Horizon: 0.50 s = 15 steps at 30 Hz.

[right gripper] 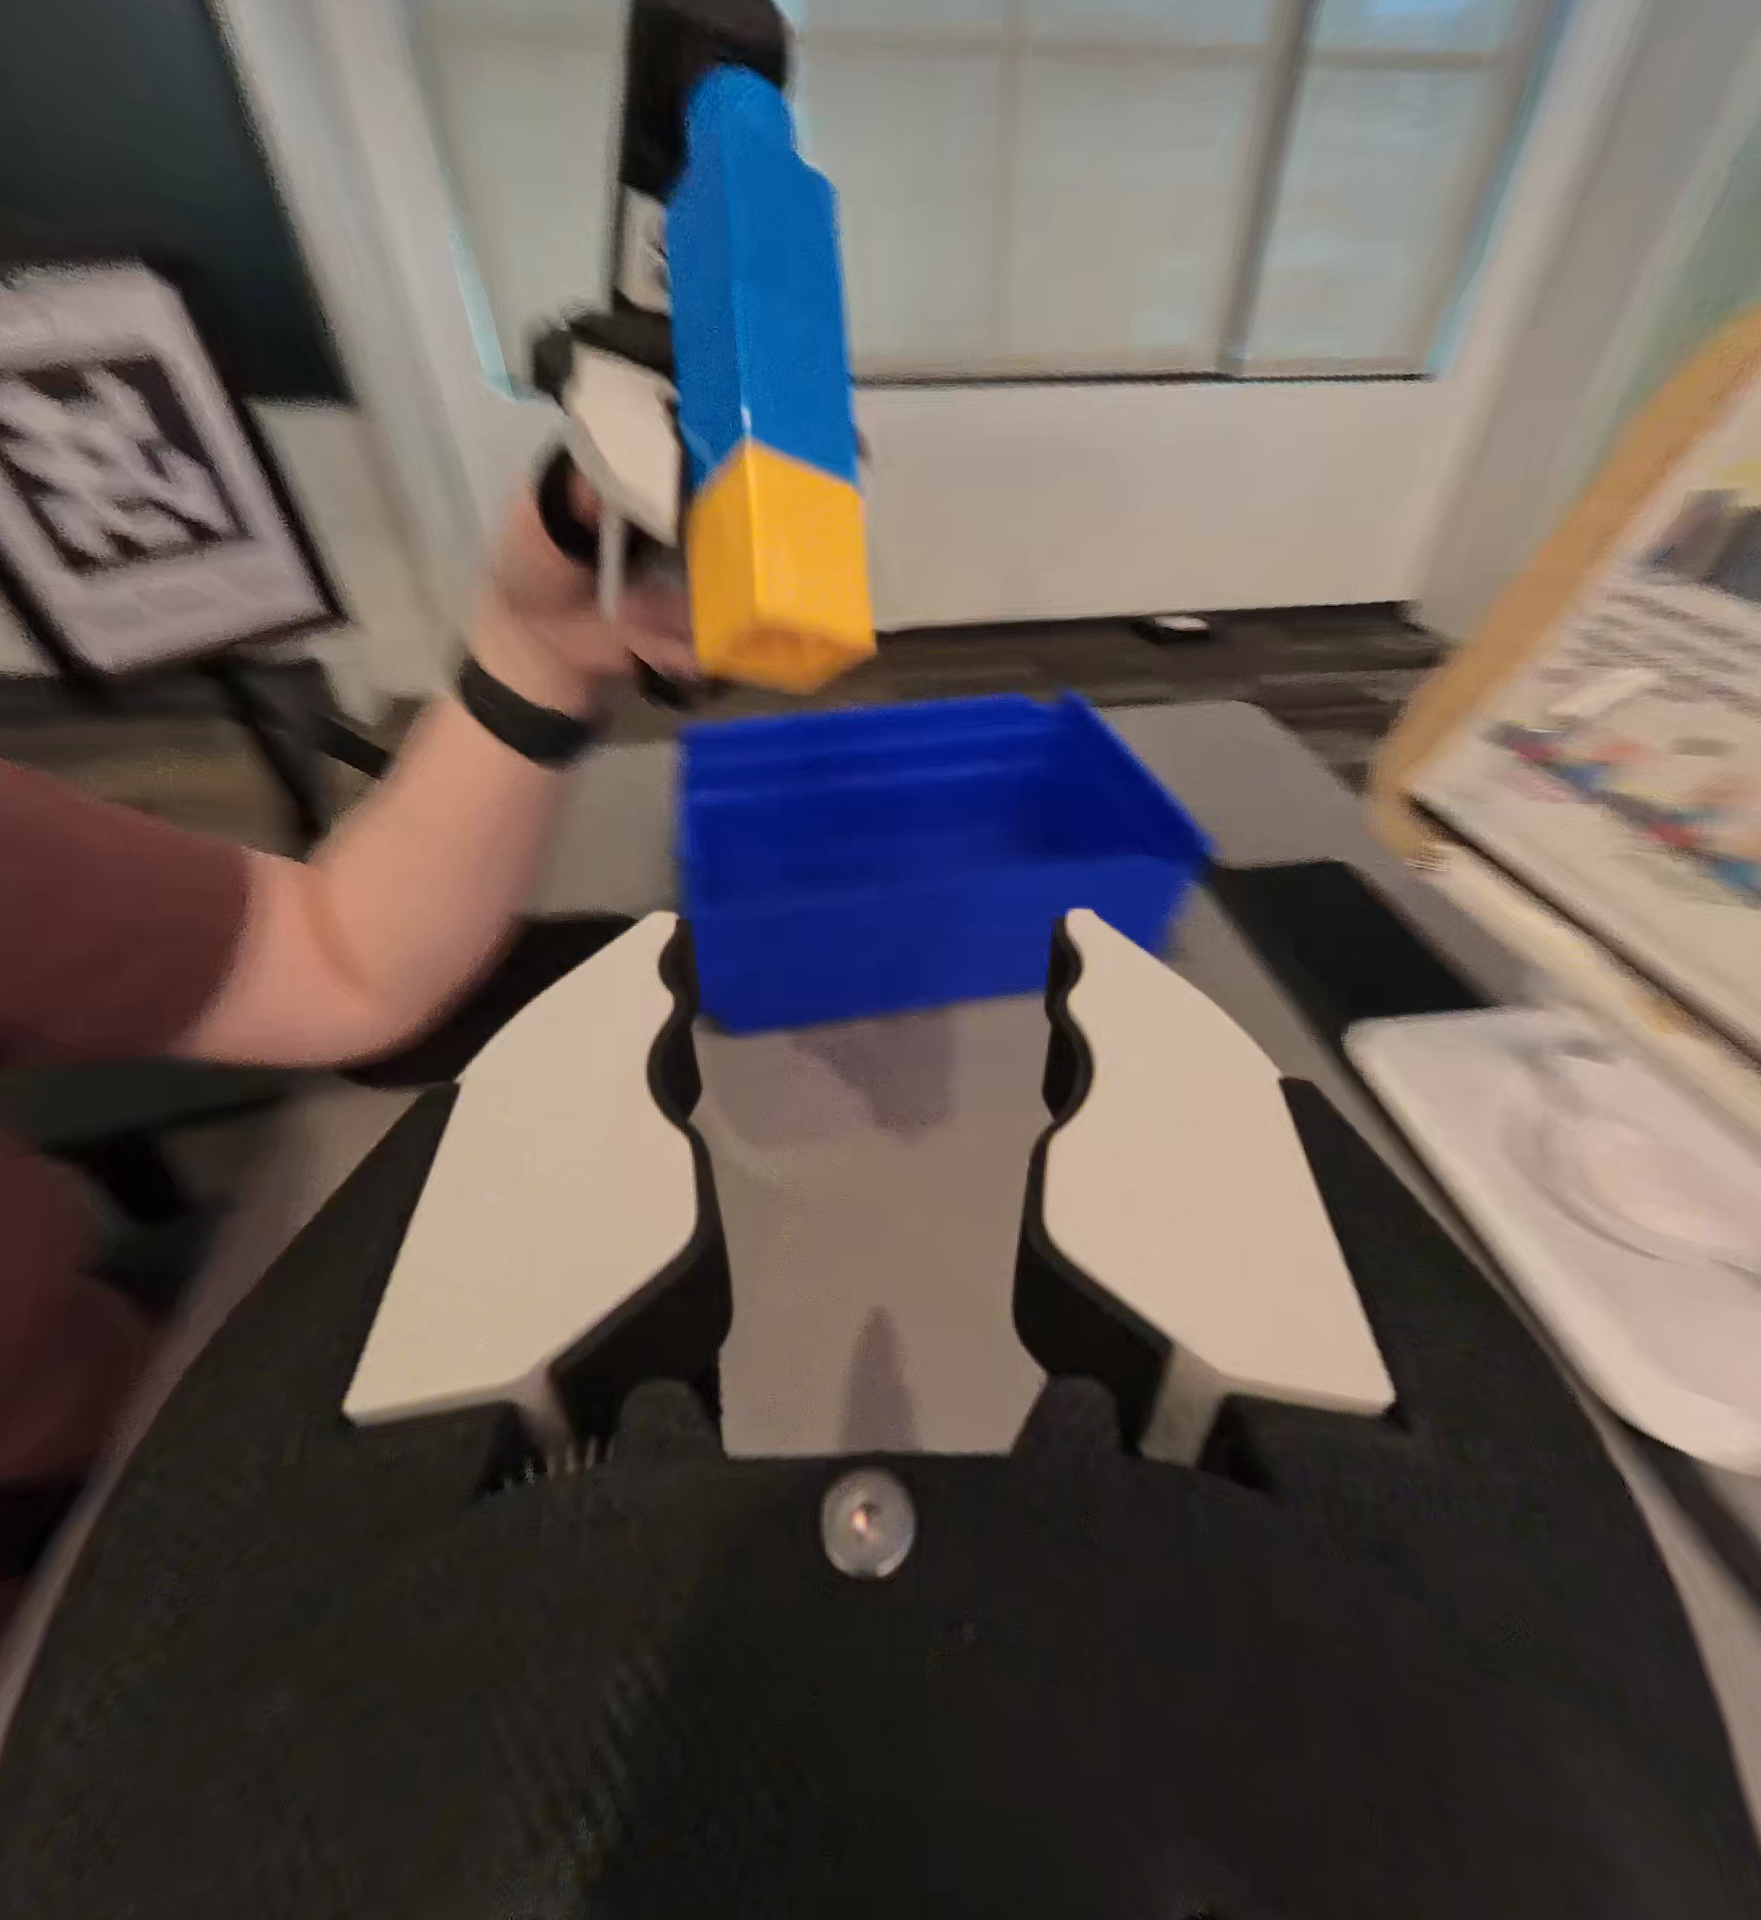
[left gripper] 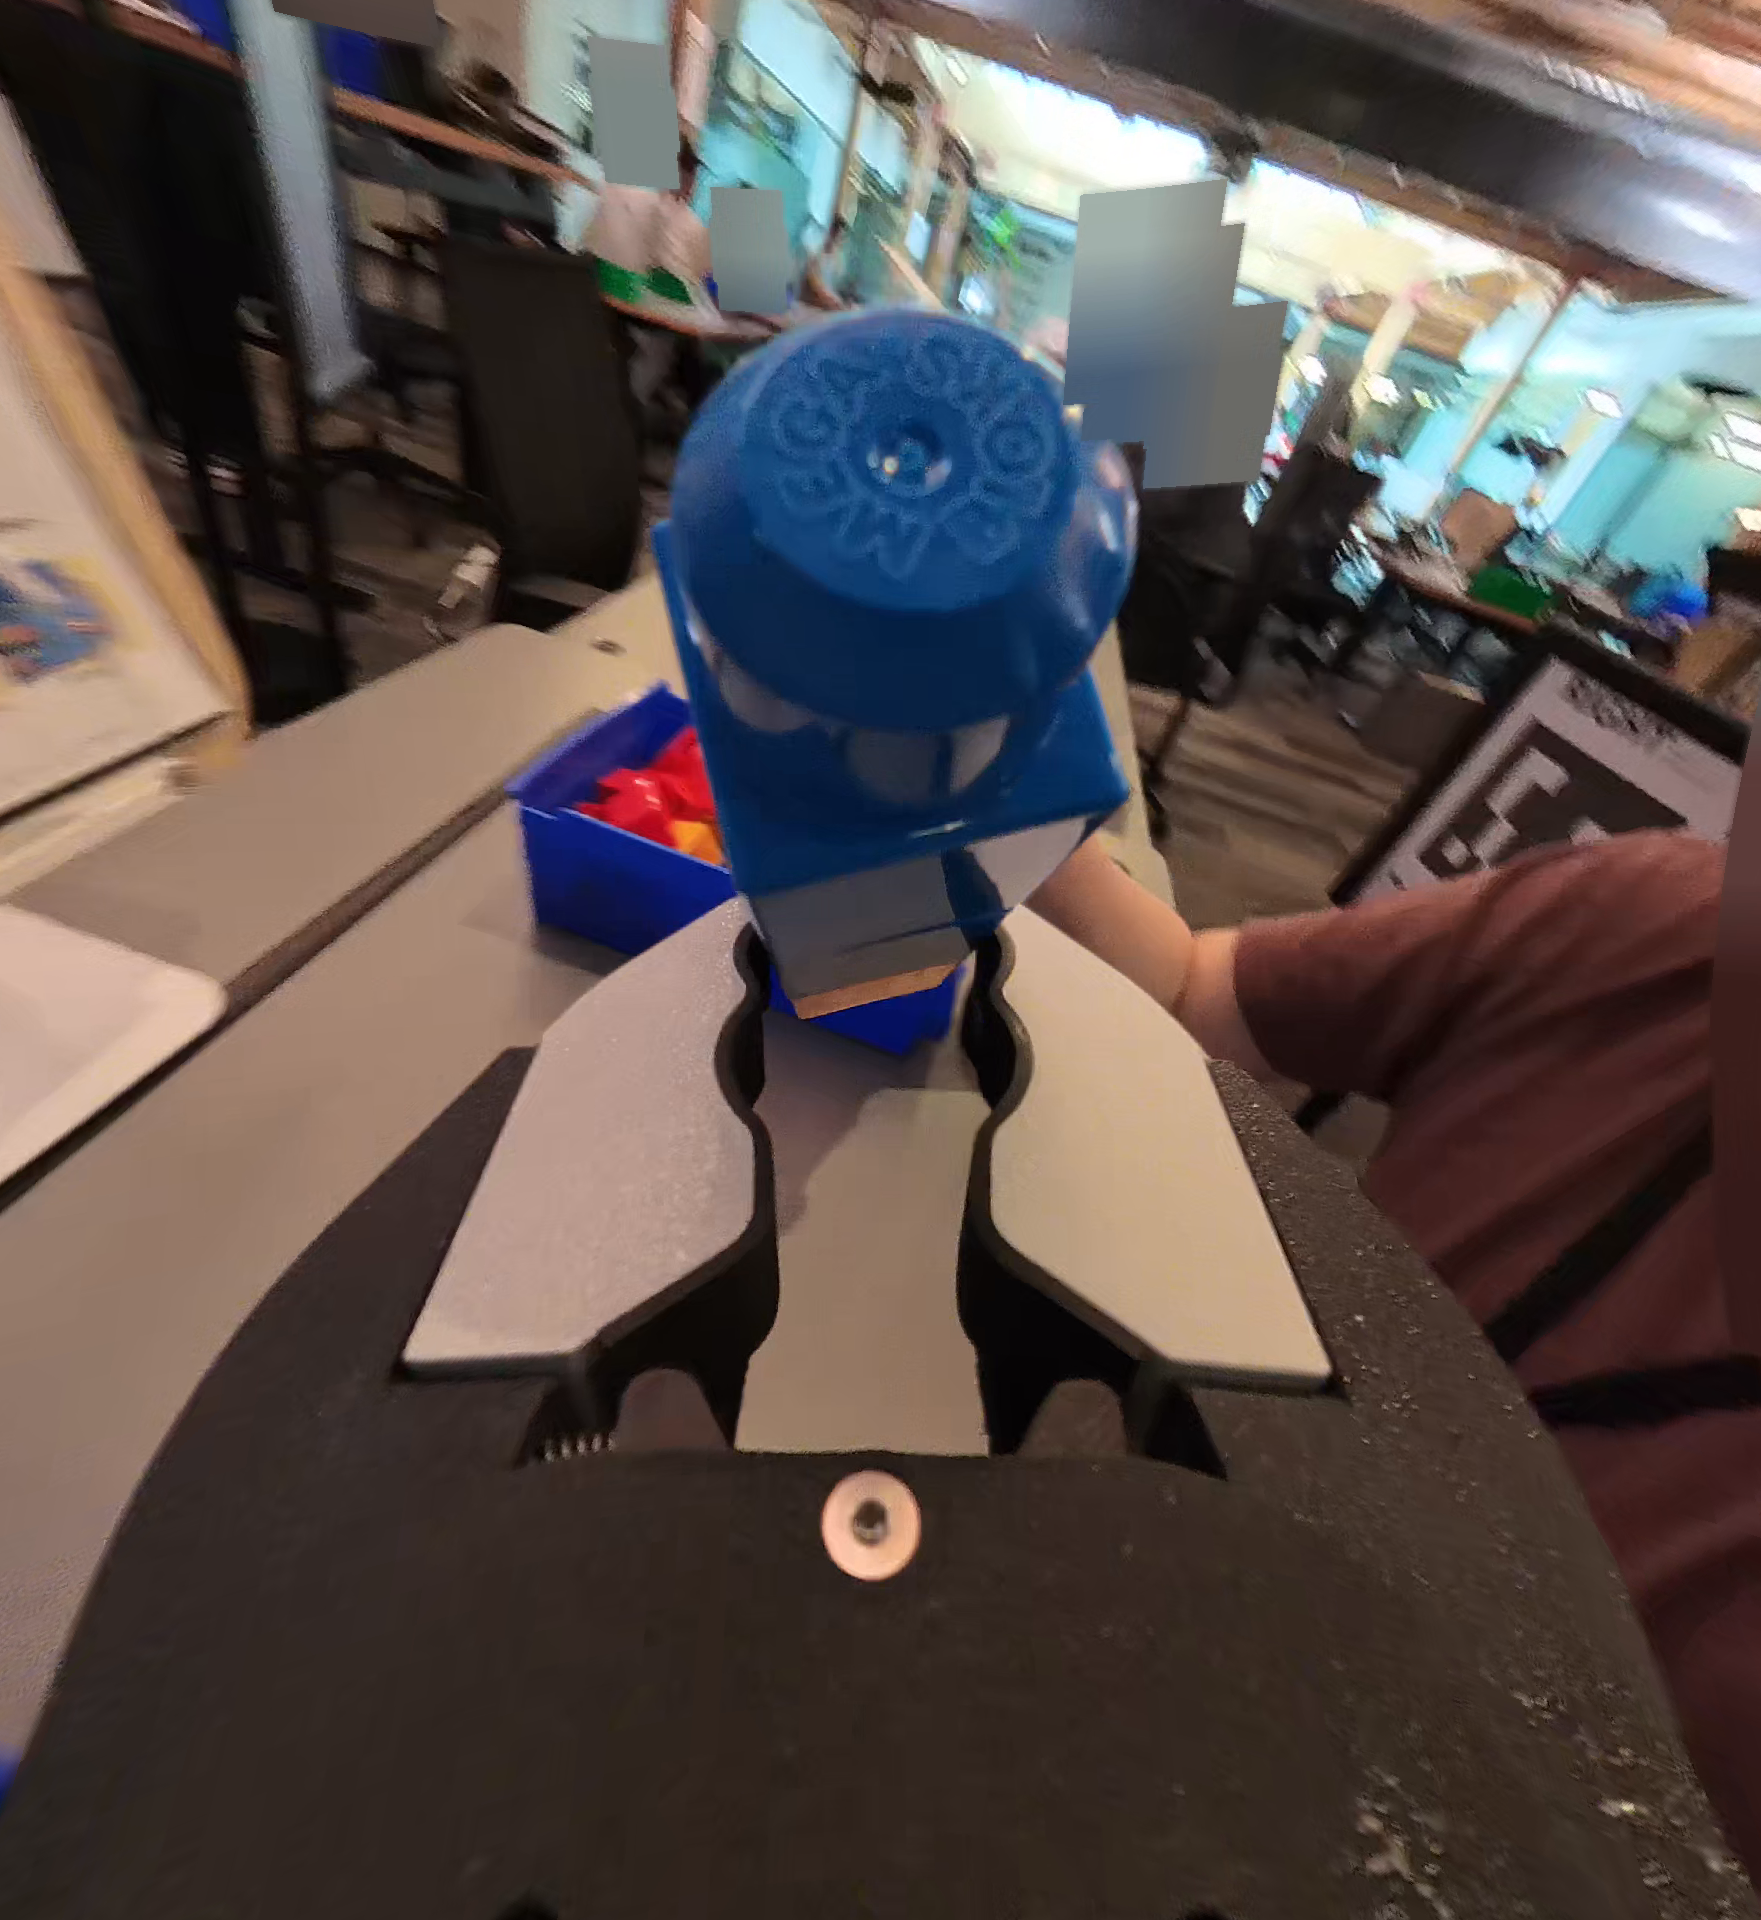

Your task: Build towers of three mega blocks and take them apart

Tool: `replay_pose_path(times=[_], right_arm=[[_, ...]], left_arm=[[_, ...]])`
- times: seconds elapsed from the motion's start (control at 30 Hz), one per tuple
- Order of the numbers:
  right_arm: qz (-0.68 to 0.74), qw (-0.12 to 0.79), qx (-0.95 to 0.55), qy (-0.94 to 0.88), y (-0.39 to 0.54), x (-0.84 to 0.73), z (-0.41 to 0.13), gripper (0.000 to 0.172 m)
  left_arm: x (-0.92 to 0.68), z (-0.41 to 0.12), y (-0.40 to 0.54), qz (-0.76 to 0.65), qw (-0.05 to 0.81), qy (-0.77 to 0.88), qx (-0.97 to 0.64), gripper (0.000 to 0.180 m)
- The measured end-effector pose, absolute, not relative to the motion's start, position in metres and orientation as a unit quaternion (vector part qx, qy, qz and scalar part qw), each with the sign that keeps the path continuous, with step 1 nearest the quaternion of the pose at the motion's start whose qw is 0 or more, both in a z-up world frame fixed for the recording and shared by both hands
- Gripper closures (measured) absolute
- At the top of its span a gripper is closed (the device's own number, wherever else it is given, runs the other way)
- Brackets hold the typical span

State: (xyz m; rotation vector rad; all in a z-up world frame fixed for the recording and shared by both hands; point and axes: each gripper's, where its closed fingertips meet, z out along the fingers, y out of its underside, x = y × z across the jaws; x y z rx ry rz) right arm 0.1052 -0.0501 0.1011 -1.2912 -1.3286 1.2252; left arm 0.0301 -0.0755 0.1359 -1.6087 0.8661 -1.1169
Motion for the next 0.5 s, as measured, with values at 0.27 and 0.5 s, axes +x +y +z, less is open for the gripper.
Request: replay_pose_path(times=[0.27, 0.5], right_arm=[[0.586, 0.312, -0.510, -0.547, -0.098, 0.076, 0.085, 0.135], [0.560, 0.325, -0.540, -0.537, -0.085, 0.069, 0.073, 0.136]], left_arm=[[0.096, 0.108, -0.093, -0.481, 0.411, 0.434, -0.641, 0.143], [0.099, 0.120, -0.071, -0.532, 0.448, 0.362, -0.620, 0.142]])
